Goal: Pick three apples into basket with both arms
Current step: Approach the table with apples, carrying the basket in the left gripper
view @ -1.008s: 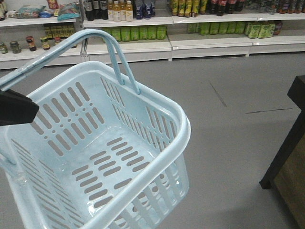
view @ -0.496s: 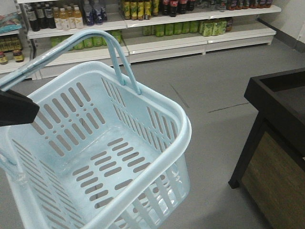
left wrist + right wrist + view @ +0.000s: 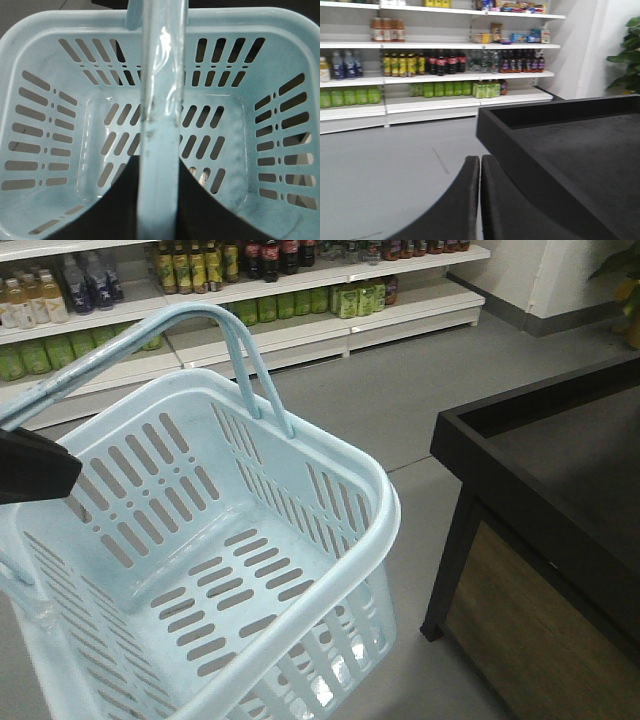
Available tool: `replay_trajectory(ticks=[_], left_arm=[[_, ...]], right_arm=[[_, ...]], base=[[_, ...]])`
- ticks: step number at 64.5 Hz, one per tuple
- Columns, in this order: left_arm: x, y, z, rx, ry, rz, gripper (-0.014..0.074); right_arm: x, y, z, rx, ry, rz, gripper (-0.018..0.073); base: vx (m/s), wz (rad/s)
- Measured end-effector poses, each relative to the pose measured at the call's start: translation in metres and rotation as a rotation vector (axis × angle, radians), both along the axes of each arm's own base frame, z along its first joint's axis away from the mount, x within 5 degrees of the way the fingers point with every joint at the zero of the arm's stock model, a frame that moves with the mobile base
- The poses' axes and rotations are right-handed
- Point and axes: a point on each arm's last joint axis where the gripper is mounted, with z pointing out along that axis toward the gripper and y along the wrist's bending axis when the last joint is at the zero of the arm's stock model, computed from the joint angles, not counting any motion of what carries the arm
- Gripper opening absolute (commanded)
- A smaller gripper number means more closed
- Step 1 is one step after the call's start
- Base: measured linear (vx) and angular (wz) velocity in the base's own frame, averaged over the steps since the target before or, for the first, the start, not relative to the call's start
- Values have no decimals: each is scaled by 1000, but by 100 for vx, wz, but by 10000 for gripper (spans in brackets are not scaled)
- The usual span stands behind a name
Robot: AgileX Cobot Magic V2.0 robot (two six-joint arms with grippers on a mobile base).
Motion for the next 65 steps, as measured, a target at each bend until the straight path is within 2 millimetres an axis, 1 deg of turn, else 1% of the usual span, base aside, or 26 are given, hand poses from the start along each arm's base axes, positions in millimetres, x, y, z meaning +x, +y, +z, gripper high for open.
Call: replay_trajectory(ticks=[65], left_arm=[[0, 0, 0, 0, 0, 0, -6]], right_arm=[[0, 0, 0, 0, 0, 0, -4]], base=[[12, -40]])
